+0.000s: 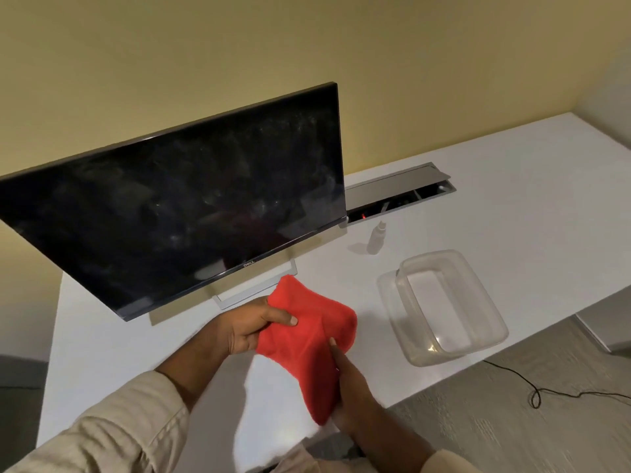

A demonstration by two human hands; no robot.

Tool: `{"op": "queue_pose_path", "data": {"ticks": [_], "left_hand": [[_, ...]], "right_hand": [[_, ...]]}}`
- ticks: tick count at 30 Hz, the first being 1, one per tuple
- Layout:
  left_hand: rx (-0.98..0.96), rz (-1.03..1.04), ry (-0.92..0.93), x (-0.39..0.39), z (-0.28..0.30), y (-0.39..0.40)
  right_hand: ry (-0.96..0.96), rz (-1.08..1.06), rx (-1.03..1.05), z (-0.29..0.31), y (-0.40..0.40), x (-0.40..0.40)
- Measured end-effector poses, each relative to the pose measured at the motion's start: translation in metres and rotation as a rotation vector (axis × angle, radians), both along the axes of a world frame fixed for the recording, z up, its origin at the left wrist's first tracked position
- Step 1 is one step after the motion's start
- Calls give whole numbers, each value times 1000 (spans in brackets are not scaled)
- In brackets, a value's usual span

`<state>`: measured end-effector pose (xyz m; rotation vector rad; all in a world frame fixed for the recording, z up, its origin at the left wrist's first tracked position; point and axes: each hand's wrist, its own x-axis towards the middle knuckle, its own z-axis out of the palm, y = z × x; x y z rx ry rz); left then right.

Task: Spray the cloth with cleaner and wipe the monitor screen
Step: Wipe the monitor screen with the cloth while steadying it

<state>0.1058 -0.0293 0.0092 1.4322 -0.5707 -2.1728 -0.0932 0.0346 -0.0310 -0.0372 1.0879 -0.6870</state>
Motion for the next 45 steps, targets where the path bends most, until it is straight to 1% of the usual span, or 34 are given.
{"op": "queue_pose_path", "data": {"ticks": [1,3,5,6,8,10,12,14,16,18,22,28,31,33,34,36,37,39,40,43,45], "left_hand": [[-17,22,-5,1,3,2],[-32,60,-37,2,10,5],[-32,121,-35,3,15,8],[-35,160,-30,4,18,10],[-55,252,-50,6,23,14],[-99,359,-135,7,26,16],[-167,422,-230,7,29,20],[-231,417,-285,6,32,27],[-288,423,-314,4,36,34],[-332,493,-350,1,40,40],[-421,646,-428,-2,47,48],[-508,739,-621,2,62,57],[-581,769,-764,4,67,63],[-647,772,-874,4,72,65],[-664,784,-899,5,74,67],[-678,810,-884,7,77,70],[-682,817,-845,8,78,71],[-685,825,-737,9,80,74],[-687,818,-712,9,81,75],[-700,767,-785,9,80,78],[-717,761,-791,8,77,79]], "right_hand": [[-85,-6,-16,1,-5,-3],[-192,-4,-54,4,-16,-10],[-236,20,-135,10,-27,-19],[-223,46,-184,13,-32,-23],[-110,123,-277,17,-44,-32],[85,190,-353,26,-57,-40],[277,222,-424,39,-70,-42],[432,169,-451,51,-81,-41],[523,120,-500,63,-89,-39],[545,156,-598,73,-96,-40],[556,427,-798,94,-109,-47],[504,700,-910,122,-125,-53],[582,790,-991,129,-126,-48],[623,809,-1069,132,-125,-43],[632,820,-1120,133,-124,-41],[658,855,-1226,135,-124,-38],[685,871,-1264,136,-125,-37],[787,870,-1304,137,-127,-34],[847,853,-1317,136,-129,-33],[982,821,-1351,131,-132,-29],[1025,789,-1360,127,-131,-26]]}}
